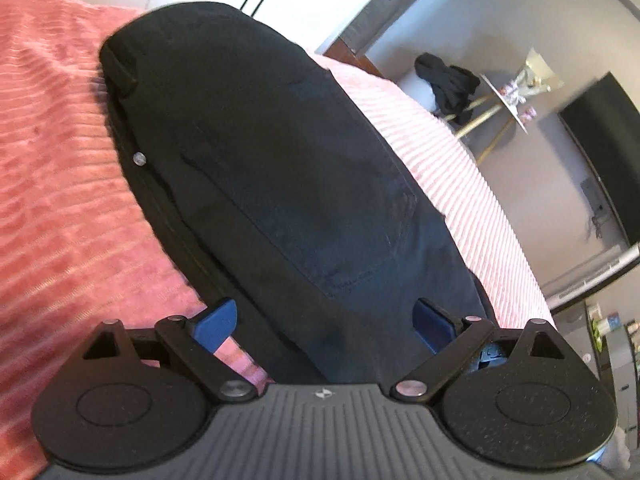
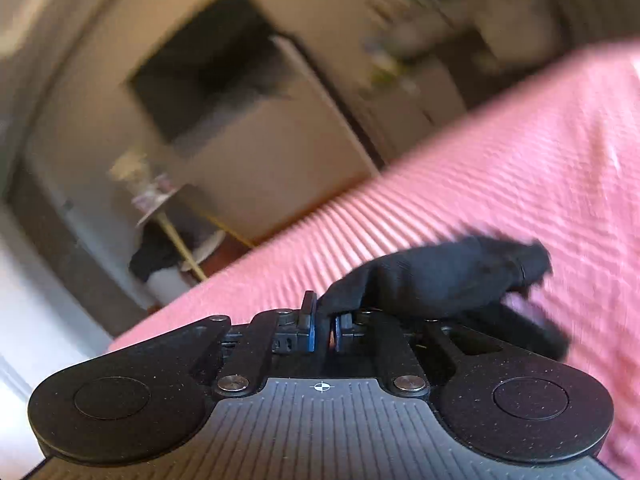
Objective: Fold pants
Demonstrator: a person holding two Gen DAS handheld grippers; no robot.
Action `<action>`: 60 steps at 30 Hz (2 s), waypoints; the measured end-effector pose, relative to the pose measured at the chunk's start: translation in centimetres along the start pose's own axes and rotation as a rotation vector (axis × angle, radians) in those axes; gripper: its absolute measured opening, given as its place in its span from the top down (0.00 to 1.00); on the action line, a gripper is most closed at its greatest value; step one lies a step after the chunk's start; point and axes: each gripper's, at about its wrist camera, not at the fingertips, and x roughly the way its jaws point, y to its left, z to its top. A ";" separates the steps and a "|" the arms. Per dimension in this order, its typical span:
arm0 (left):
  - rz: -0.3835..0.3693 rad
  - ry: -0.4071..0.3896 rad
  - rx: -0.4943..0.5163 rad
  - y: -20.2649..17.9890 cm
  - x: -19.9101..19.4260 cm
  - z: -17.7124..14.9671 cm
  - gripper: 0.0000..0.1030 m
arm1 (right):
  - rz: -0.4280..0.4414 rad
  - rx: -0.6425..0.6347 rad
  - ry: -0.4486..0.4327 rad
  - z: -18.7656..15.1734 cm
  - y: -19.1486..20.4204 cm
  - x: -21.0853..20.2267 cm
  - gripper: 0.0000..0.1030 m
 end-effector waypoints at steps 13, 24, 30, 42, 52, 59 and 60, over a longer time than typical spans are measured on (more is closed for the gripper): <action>-0.109 0.045 -0.119 2.6 1.6 1.8 0.09 | -0.016 0.295 0.261 -5.1 -3.2 1.2 0.52; -0.125 0.054 -0.138 2.4 2.5 0.3 0.10 | 0.230 0.372 0.483 -11.7 3.8 0.7 0.52; -0.190 0.069 -0.181 2.5 2.3 -1.7 0.09 | 0.318 0.279 0.654 -15.5 10.0 1.4 0.59; -0.133 0.099 -0.241 2.7 3.2 -1.8 0.91 | 0.402 0.256 0.652 -15.2 14.3 0.5 0.94; 0.038 0.107 -0.012 1.3 -0.1 -3.7 0.81 | 0.267 0.069 0.809 -15.7 15.4 0.3 0.93; 0.214 -0.107 0.031 -0.5 -5.6 -2.2 0.31 | 0.393 -0.182 0.963 -13.6 18.1 -1.3 0.60; 0.226 -0.153 0.043 -0.7 -6.3 -1.8 0.27 | 0.422 -0.232 0.974 -13.3 18.9 -1.8 0.59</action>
